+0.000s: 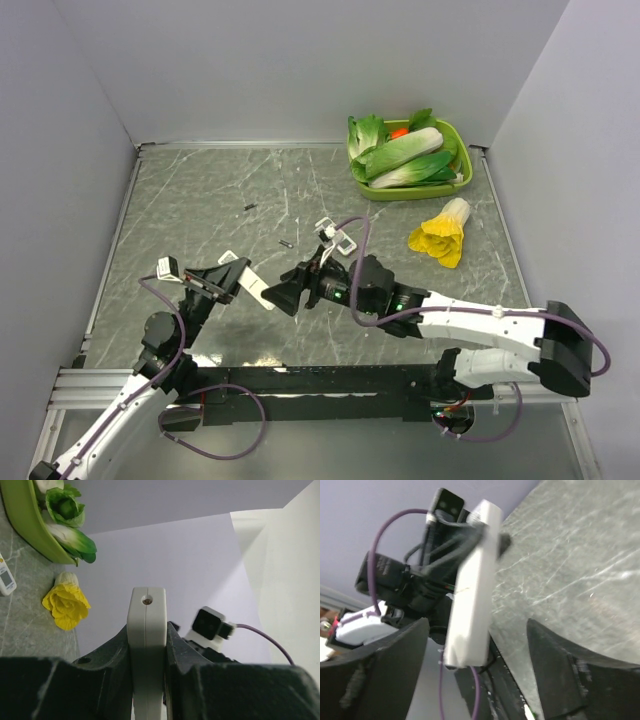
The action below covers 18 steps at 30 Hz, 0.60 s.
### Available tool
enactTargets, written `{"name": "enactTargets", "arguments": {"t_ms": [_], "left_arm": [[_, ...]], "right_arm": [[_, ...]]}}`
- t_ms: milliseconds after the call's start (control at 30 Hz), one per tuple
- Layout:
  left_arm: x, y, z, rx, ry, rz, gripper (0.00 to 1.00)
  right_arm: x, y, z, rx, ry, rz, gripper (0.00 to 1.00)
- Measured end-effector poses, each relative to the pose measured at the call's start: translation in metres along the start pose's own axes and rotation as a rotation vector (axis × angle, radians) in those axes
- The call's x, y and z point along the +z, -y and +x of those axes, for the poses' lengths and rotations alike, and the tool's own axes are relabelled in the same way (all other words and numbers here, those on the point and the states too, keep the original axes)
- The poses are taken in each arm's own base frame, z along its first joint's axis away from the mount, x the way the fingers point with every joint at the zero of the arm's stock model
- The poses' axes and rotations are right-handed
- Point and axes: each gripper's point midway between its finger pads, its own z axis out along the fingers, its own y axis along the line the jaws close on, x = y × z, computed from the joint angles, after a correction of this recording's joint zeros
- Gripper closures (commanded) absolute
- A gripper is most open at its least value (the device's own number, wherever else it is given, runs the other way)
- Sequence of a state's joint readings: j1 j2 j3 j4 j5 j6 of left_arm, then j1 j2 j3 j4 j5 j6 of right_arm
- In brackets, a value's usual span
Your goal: Load the batteries into the remote control
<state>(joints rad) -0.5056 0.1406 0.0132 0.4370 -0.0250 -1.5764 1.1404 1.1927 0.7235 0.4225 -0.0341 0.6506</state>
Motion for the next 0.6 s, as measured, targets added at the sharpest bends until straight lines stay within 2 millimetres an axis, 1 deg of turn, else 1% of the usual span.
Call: {"name": "enactTargets", "arguments": {"t_ms": [100, 167, 233, 300, 400, 533, 600], "left_arm": [[0.000, -0.005, 0.000, 0.004, -0.001, -0.019, 0.98], [0.001, -0.011, 0.000, 0.013, -0.002, -0.040, 0.98], [0.001, -0.020, 0.001, 0.023, -0.006, -0.075, 0.98], [0.001, -0.030, 0.003, 0.034, -0.016, -0.113, 0.98], [0.001, -0.042, 0.008, 0.042, -0.048, -0.158, 0.98], [0.001, -0.052, 0.017, 0.042, -0.103, -0.204, 0.98], [0.001, -0.053, 0.022, 0.047, -0.133, -0.217, 0.98]], "right_arm": [[-0.009, -0.018, -0.023, -0.117, 0.016, -0.040, 0.10], [-0.019, -0.033, -0.038, -0.233, 0.025, -0.085, 0.10], [-0.029, -0.046, -0.047, -0.369, 0.014, -0.136, 0.10], [-0.037, -0.054, -0.051, -0.510, -0.010, -0.183, 0.10], [-0.044, -0.051, -0.042, -0.696, -0.076, -0.227, 0.10], [-0.051, -0.029, -0.013, -0.919, -0.219, -0.266, 0.10], [-0.053, -0.019, -0.002, -1.004, -0.276, -0.287, 0.12]]}}
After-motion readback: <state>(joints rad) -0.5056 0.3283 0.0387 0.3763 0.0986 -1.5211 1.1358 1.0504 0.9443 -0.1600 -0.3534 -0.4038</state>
